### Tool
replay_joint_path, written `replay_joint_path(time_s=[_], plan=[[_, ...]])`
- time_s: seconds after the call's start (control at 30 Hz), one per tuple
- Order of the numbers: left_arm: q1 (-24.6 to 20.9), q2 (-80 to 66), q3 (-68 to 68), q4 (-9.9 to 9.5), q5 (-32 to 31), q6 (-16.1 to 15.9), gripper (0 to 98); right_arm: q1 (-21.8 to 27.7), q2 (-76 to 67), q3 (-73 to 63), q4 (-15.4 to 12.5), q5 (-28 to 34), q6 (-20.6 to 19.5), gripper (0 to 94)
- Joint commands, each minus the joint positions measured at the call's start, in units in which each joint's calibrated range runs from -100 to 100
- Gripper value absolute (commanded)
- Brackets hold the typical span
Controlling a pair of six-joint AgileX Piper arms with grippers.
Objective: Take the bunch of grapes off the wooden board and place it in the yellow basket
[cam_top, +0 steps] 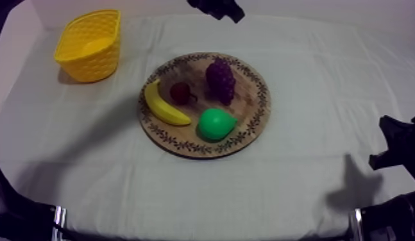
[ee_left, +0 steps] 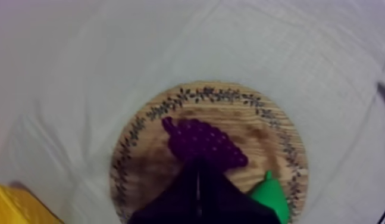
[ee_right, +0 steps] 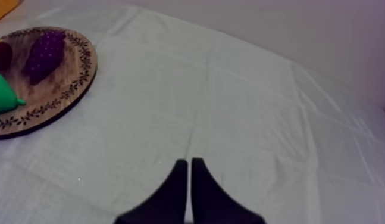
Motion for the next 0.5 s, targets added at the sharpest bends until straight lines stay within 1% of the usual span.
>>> replay_joint_path(time_s=[0.0, 0.07, 0.13, 0.2, 0.37, 0.47], plan=[[0.4, -0.1, 0.2, -0.71, 1.9, 9.3, 0.0, 0.0, 0.0, 0.0, 0.0, 0.0, 0.0, 0.5], [0.9, -0.1, 0.7, -1.35, 3.5, 14.0, 0.0, 0.0, 0.0, 0.0, 0.0, 0.0, 0.0, 0.5], [0.9, 0.0, 0.8, -0.87, 5.3, 17.8, 0.0, 0.0, 0.0, 0.0, 0.0, 0.0, 0.0, 0.5], [0.6, 0.2, 1.0, 0.07, 6.9, 20.9, 0.0, 0.0, 0.0, 0.0, 0.0, 0.0, 0.0, 0.5], [0.4, 0.5, 0.9, 1.87, 10.5, 26.7, 0.0, 0.0, 0.0, 0.0, 0.0, 0.0, 0.0, 0.5], [0.3, 0.8, -0.9, 2.46, 12.8, 29.0, 0.0, 0.0, 0.0, 0.0, 0.0, 0.0, 0.0, 0.5]])
